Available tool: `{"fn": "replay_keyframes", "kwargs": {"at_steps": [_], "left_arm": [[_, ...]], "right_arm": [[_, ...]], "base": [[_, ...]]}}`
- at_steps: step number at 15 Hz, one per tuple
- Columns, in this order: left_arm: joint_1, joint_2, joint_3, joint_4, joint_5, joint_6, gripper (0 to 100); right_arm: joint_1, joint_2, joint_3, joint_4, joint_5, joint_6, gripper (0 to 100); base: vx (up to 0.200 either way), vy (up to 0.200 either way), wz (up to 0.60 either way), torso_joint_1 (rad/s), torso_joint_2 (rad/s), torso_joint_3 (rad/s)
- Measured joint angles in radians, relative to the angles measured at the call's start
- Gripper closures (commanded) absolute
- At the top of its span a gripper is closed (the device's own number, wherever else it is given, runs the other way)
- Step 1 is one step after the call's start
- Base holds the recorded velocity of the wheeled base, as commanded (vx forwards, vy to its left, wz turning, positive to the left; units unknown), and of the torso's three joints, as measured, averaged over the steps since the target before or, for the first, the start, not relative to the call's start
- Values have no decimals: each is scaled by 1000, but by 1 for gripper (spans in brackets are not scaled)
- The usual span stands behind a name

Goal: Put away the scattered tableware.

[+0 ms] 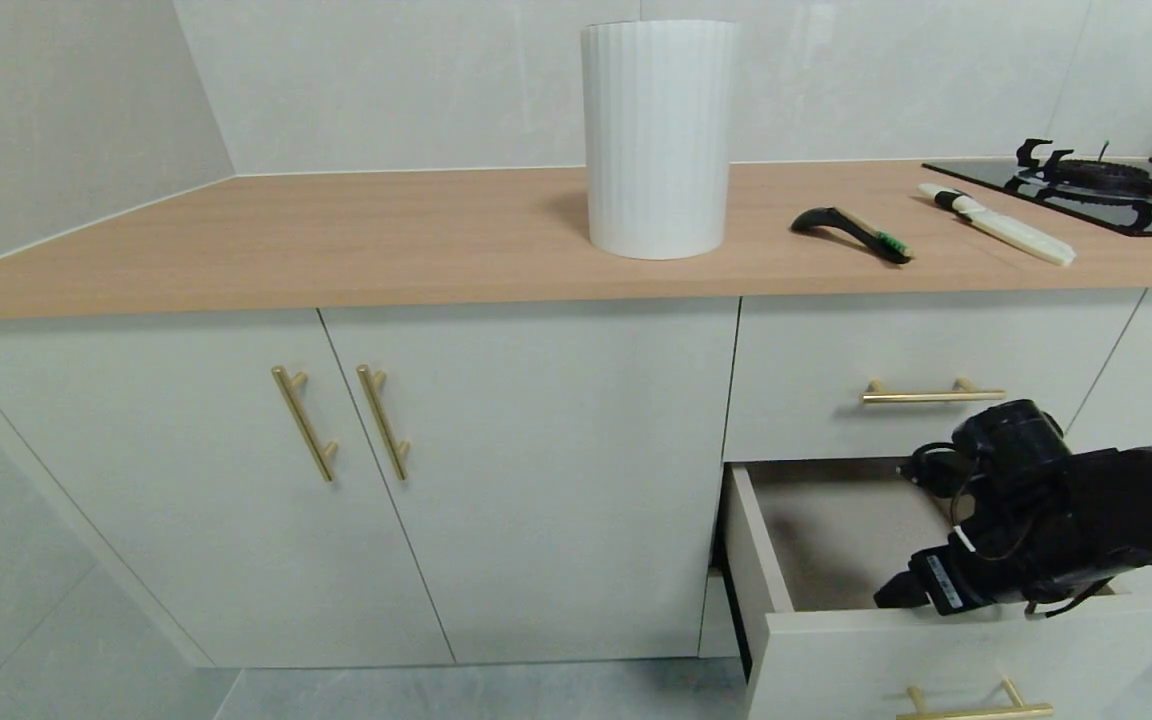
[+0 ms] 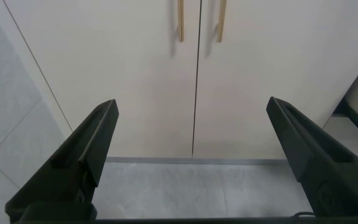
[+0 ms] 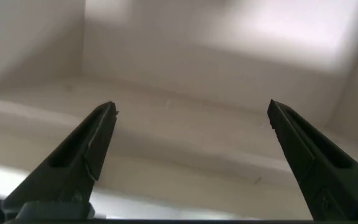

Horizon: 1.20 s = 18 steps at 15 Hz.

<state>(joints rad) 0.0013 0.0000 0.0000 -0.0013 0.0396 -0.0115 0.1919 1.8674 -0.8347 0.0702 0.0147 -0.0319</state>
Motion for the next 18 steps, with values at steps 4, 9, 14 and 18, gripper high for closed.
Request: {"fn": "replay_keyframes", "kwargs": {"at_steps": [4,9,14,18], "left_arm": [[0,0,0,0,0,0,0],[0,0,0,0,0,0,0],[0,0,0,0,0,0,0],[0,0,0,0,0,0,0]], "right_arm": [[-1,-53,-3,182,0,0,0],[-1,-89,37,325,3,3,0],[1,-106,138,340,-1,0,0],[10,-144,195,338,0,0,0]], "base": [[0,0,0,0,0,0],[0,0,0,0,0,0],[0,0,0,0,0,0],[0,0,0,0,0,0]]}}
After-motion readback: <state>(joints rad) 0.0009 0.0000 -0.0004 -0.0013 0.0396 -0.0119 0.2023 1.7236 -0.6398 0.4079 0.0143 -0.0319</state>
